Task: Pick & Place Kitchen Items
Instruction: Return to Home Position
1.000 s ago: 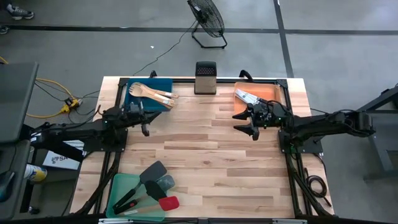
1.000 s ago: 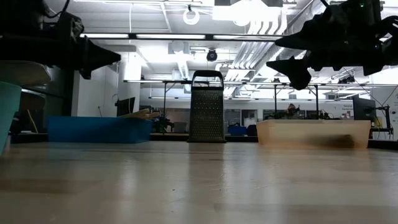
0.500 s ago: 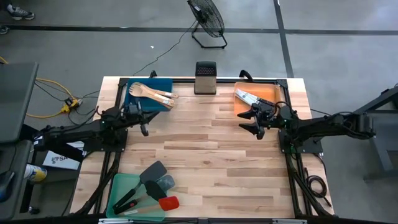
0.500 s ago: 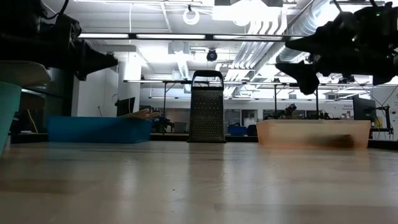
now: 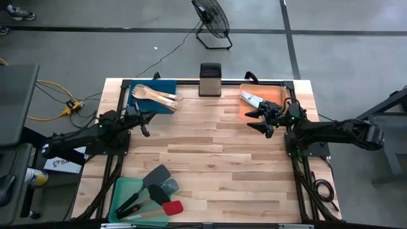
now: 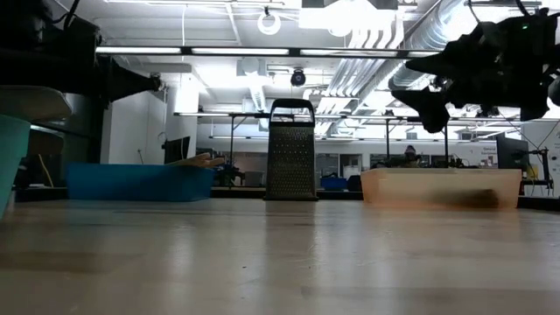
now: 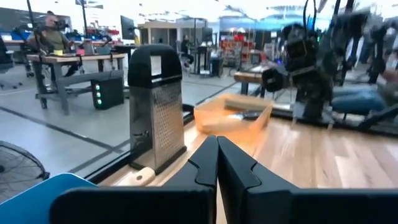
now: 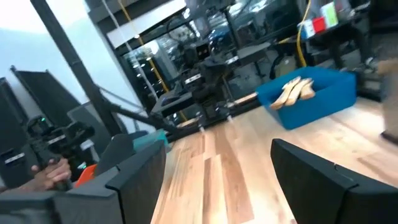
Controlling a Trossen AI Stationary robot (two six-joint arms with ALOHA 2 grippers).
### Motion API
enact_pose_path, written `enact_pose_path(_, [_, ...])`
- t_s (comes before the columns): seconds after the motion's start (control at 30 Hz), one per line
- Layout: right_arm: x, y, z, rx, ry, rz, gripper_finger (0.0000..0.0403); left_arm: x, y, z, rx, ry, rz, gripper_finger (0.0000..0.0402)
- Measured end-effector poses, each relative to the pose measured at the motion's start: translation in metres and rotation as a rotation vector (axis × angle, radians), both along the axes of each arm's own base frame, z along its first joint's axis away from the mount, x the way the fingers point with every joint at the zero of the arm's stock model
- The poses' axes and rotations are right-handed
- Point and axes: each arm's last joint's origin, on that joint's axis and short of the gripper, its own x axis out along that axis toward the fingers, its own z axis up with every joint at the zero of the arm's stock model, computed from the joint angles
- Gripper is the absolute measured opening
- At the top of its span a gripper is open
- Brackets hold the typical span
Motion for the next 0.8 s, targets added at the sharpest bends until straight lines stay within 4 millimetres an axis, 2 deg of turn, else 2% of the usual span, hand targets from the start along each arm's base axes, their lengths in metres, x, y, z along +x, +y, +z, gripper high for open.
enact_pose_path(0.13, [-0.003, 0.003, 0.005, -0.034, -0.024, -0.092, 0.0283, -0.004, -0.001, 0.001, -0.037, -0.034, 0.007, 0.0000])
enact_pose_path(0.3, [-0.005, 0.012, 0.003, -0.090, 0.038, -0.312, 0.0283, -0.006, 0.000, 0.004, -0.051, 0.003, 0.058, 0.0000])
enact_pose_path(0.47, [-0.010, 0.025, 0.004, -0.092, 0.067, -0.322, 0.0283, -0.008, 0.001, 0.005, -0.084, 0.006, 0.105, 0.0000])
enact_pose_path(0.6, [-0.019, 0.030, -0.003, -0.030, 0.143, -0.382, 0.0283, -0.008, 0.002, 0.005, -0.104, 0.000, 0.144, 0.0000])
enact_pose_path(0.8, [-0.031, 0.038, 0.003, -0.067, 0.085, -0.417, 0.0283, -0.008, 0.002, 0.006, -0.101, -0.002, 0.145, 0.0000])
